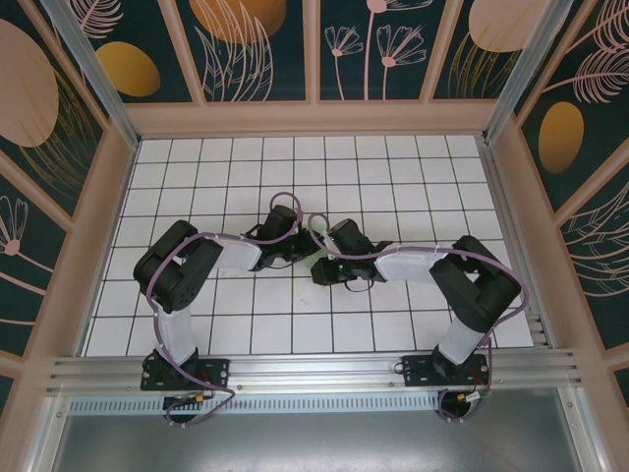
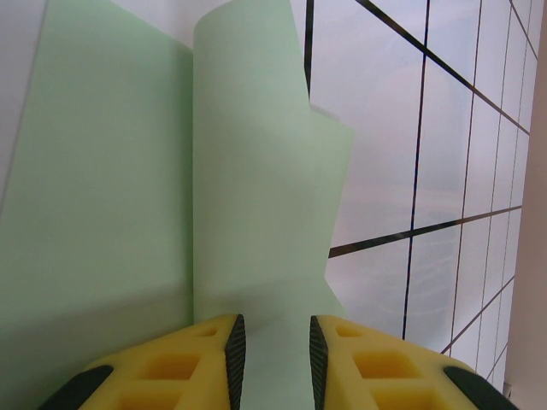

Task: Fold a paper plane with a square sheet of paper (fold left side to right side)
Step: Fourth fold the wing at the center of the table.

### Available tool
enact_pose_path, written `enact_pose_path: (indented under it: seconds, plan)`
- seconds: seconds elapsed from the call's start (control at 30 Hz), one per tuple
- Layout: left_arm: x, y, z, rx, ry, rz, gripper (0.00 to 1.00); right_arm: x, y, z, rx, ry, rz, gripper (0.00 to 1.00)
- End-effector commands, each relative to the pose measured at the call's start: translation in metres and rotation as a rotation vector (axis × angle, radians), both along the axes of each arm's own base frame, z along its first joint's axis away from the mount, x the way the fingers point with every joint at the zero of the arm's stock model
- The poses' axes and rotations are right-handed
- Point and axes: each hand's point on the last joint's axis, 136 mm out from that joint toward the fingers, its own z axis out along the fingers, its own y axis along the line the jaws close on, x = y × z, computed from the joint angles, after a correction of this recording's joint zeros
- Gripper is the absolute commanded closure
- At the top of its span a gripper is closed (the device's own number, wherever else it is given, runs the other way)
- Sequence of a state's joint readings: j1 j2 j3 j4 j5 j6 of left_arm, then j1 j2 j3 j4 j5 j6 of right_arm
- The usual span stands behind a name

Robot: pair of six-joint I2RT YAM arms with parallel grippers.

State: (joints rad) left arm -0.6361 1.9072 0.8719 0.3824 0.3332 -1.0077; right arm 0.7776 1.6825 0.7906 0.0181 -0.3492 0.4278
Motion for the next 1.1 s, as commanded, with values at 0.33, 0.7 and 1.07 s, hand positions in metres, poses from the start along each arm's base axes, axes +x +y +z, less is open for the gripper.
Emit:
enact_pose_path:
  seconds: [0.33, 0.7, 1.07]
  plan:
    - [-0.019, 0.025, -0.044, 0.144, 0.115, 0.022, 0.69, -0.018, -0.021, -0.036, -0.087, 0.103, -0.003, 0.8]
    - [0.008, 0.027, -0.037, 0.196, 0.077, 0.03, 0.68, -0.042, -0.051, -0.062, -0.181, 0.173, -0.026, 0.84]
    - [0.053, 0.023, -0.026, 0.197, 0.032, 0.042, 0.66, -0.05, -0.055, -0.064, -0.192, 0.19, -0.012, 0.84]
